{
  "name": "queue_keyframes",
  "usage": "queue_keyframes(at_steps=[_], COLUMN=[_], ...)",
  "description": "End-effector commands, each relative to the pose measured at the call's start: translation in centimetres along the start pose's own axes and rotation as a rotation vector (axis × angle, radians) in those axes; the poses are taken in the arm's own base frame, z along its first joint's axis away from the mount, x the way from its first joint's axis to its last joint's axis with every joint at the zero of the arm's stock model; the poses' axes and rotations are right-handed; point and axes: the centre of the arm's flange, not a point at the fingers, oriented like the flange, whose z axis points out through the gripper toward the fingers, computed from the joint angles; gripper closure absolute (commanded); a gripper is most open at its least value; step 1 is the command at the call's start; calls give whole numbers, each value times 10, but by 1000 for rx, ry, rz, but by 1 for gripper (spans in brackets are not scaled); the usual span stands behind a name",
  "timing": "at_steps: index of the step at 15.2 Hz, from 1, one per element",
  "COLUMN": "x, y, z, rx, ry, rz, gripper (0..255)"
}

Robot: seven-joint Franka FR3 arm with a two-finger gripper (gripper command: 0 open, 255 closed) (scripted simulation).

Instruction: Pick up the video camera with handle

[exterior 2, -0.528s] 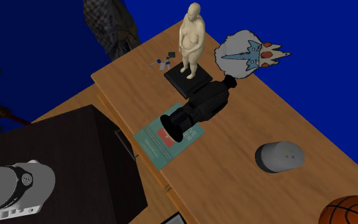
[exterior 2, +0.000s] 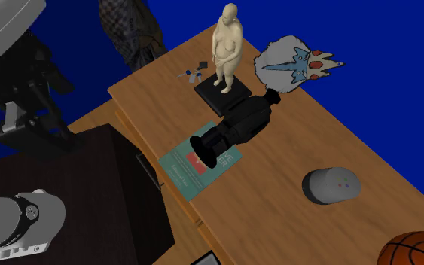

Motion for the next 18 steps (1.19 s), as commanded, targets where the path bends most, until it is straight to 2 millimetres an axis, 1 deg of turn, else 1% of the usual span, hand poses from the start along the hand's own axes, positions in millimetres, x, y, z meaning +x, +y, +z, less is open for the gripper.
queue_keyframes(at_steps=[1, 9, 18], x=[24, 119, 224], y=[4, 8, 5], z=[15, 70, 136], rx=[-1, -3, -5], ry=[-9, -45, -85], rz=[-17, -81, -154], gripper=[0, 0, 0])
